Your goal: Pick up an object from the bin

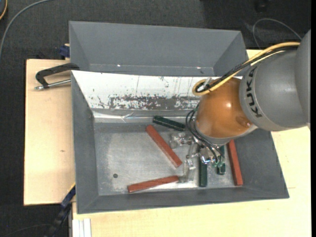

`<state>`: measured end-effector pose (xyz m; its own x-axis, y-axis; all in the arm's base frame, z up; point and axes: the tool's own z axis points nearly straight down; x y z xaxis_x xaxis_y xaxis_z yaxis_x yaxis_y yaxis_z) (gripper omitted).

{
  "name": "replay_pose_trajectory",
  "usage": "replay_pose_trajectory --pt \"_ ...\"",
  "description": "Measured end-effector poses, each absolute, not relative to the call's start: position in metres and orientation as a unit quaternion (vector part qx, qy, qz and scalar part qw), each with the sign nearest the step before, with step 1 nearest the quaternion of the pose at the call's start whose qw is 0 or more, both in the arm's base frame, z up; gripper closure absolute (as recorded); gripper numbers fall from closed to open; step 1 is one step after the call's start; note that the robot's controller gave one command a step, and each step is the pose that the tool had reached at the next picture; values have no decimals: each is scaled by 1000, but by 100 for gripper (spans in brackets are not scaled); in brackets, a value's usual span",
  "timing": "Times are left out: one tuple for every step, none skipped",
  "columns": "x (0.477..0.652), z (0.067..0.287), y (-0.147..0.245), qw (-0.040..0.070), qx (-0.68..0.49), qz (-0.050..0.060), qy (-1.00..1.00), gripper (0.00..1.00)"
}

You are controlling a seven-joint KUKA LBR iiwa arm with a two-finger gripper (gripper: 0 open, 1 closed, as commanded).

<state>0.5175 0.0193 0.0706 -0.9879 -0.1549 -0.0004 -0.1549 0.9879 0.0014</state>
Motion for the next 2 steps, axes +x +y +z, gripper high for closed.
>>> replay_pose_trajectory --pt "566 71 67 4 48 2 999 0" --pt "598 76 23 0 24 1 1000 0"
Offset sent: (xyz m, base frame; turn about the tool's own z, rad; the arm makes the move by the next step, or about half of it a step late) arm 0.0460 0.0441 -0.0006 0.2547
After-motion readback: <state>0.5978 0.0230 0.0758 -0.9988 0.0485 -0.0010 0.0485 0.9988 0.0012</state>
